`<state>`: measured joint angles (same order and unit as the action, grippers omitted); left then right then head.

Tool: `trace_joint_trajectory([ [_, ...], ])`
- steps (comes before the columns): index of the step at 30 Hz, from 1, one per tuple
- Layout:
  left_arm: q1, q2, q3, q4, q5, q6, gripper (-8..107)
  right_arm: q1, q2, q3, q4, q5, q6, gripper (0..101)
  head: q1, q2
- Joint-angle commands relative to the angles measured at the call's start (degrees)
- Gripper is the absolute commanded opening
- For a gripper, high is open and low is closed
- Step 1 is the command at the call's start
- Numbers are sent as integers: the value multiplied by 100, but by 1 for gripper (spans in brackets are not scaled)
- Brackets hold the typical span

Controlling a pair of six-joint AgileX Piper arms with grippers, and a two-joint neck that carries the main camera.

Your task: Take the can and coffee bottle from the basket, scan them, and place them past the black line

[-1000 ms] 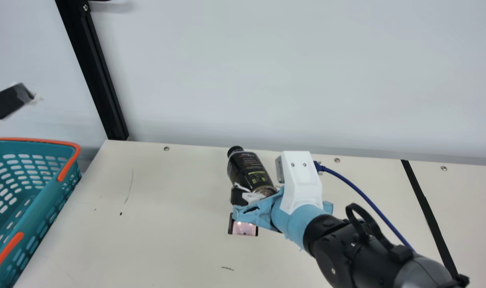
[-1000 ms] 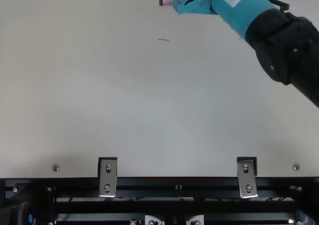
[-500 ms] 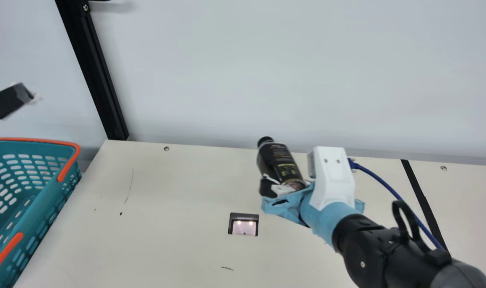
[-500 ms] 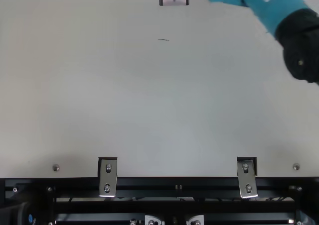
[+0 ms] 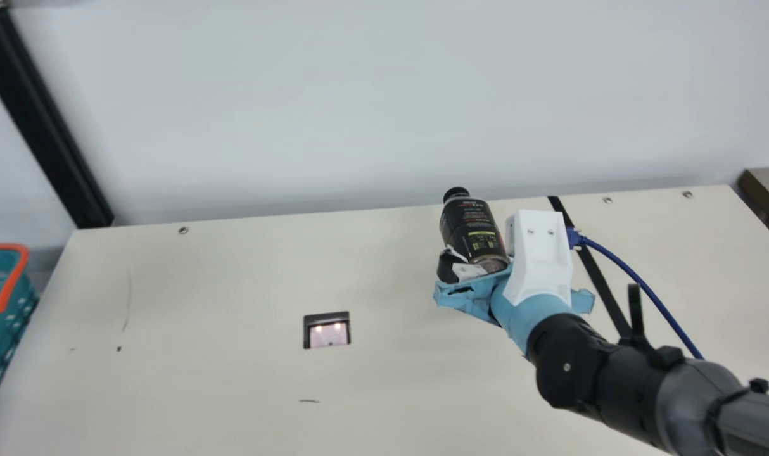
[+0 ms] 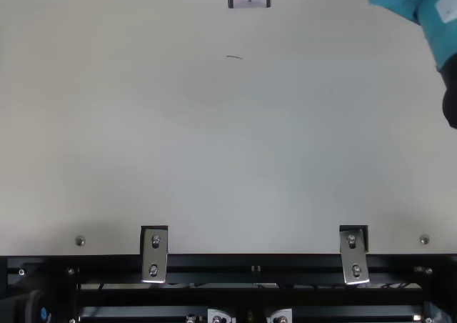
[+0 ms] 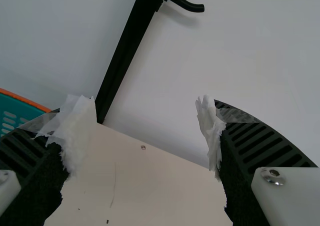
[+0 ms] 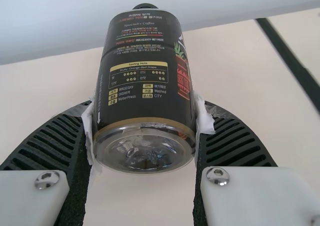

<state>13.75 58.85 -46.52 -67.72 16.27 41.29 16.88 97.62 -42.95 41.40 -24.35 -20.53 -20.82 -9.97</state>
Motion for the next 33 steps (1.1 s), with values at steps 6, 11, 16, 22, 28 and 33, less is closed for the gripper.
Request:
trace_joint_trajectory([
  [6,0,0,0,0,0,0,90,-155,-300,311,1081,-377,-771,0,58,-681],
  [11,0,0,0,0,0,0,90,-333,-471,449,1314,-507,-1166,0,48,-877],
  [16,0,0,0,0,0,0,90,-573,-479,376,1254,-484,-1613,0,-58,-767],
  [22,0,0,0,0,0,0,90,-995,-248,8,910,-366,-2204,0,-264,-491],
  [28,0,0,0,0,0,0,90,-1447,32,-452,503,-192,-2659,0,-378,-217],
  [33,0,0,0,0,0,0,90,-1776,279,-717,208,-127,-2767,0,-371,-100],
])
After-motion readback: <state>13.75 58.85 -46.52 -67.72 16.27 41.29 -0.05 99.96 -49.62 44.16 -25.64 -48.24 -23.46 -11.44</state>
